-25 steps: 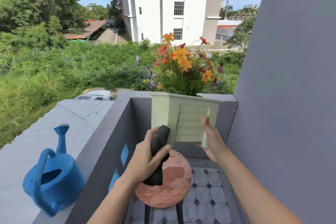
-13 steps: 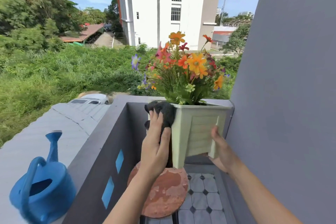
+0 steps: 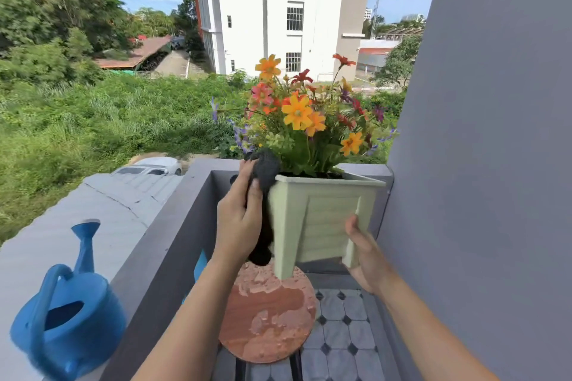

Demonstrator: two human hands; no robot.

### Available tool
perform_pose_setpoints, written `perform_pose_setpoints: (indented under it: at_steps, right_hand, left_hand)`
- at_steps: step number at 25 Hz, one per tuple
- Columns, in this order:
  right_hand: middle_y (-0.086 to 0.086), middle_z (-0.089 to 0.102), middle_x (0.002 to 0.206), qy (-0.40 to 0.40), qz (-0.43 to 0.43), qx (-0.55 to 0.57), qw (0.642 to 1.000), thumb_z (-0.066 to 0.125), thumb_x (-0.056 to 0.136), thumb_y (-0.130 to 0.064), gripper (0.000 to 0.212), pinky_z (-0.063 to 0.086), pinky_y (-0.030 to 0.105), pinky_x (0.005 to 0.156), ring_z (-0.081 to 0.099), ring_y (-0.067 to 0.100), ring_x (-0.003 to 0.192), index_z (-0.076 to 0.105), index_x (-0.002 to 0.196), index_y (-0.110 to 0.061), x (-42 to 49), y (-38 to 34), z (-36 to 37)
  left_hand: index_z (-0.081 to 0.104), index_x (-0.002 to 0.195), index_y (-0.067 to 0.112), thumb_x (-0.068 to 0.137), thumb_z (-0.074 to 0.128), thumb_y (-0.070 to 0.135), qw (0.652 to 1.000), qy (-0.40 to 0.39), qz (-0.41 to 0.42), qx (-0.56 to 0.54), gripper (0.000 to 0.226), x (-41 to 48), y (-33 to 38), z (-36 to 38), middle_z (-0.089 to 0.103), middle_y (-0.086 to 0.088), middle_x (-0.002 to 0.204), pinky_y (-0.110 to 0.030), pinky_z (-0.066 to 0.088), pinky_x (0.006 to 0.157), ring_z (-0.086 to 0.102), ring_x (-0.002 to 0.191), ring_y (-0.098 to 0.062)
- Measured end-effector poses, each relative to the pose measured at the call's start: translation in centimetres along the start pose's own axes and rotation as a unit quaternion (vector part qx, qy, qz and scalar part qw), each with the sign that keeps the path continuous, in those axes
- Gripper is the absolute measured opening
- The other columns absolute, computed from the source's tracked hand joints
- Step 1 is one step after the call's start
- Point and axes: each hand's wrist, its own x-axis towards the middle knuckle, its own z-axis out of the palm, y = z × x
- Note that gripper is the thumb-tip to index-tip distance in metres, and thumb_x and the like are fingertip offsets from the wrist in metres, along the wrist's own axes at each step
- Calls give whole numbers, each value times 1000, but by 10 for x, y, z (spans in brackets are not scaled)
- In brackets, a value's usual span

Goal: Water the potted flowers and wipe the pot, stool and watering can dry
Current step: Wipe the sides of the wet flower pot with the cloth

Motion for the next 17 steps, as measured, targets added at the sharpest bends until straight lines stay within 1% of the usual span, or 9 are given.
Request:
perform_pose_setpoints:
  at_steps: [1, 2, 3, 4, 5, 6, 10, 14, 17]
  right_hand:
    - [44, 26, 128, 4, -9, -6, 1000, 67, 56, -79, 118, 21, 43, 115, 18, 12, 115, 27, 108, 20, -1, 2, 0]
    - [44, 21, 125, 5, -13, -5, 1000, 65, 59, -78, 113, 23, 44, 114, 38, 16, 103, 29, 104, 19, 1, 7, -2]
    - [44, 19, 124, 11, -11, -9, 1000, 64, 62, -77, 106, 24, 46, 114, 8, 33, 127, 33, 98, 18, 0, 7, 1]
    - [44, 20, 120, 13, -12, 0, 1000, 65, 63, -75, 98, 23, 47, 114, 31, 59, 115, 39, 94, 14, 0, 6, 3]
    - [2, 18, 115, 17, -13, 8, 1000, 68, 63, -73, 93, 24, 47, 114, 34, 56, 116, 44, 96, 11, 0, 6, 5]
    - [4, 51, 99, 25, -5, 13, 1000, 70, 63, -69, 94, 28, 44, 113, 45, 49, 111, 45, 102, 12, 0, 7, 7]
    - [-9, 70, 99, 54, -28, -48, 997, 71, 50, -78, 83, 50, 40, 95, 65, 6, 99, 60, 106, -17, 9, 10, 6]
    - [-9, 58, 86, 70, -65, -113, 989, 61, 73, -67, 43, 49, 10, 75, 61, -11, 85, 53, 89, -28, 17, 13, -4]
    - [-2, 61, 95, 37, -67, -163, 984, 55, 56, -85, 77, 50, 8, 63, 63, -9, 85, 55, 99, -22, 23, 16, -12]
  left_hand:
    - [48, 136, 20, 95, 37, 30, 999, 8, -33, 2, 44, 5, -4, 0, 57, -5, 135, -30, 38, 101, 49, 127, -18]
    - [47, 137, 23, 97, 36, 32, 998, 17, -68, 0, 42, 9, -6, -1, 58, -1, 133, -31, 39, 97, 50, 125, -20]
    - [44, 139, 26, 99, 35, 32, 994, 24, -108, -3, 41, 13, -8, 0, 57, 2, 133, -29, 37, 94, 49, 125, -20]
    - [42, 140, 26, 100, 33, 32, 988, 25, -151, -5, 41, 15, -7, 2, 54, 1, 136, -29, 33, 92, 46, 127, -21]
    - [43, 139, 24, 101, 30, 32, 981, 14, -194, 5, 41, 14, -7, 4, 52, -1, 139, -30, 30, 91, 43, 129, -23]
    - [47, 135, 20, 101, 29, 32, 972, -3, -231, 26, 41, 10, -9, 8, 51, -5, 140, -31, 28, 89, 41, 130, -26]
    - [58, 96, 10, 98, 31, 37, 959, -35, -280, 14, 38, -15, -26, 24, 66, -6, 102, -41, 40, 83, 55, 103, -30]
    - [52, 75, 22, 90, 24, 58, 957, -53, -285, 13, 48, -24, -26, 32, 61, 5, 80, -42, 40, 82, 50, 82, -20]
    - [33, 58, 28, 85, 23, 57, 977, -21, -210, 37, 41, -36, -32, 42, 43, 11, 55, -40, 33, 65, 35, 58, -9]
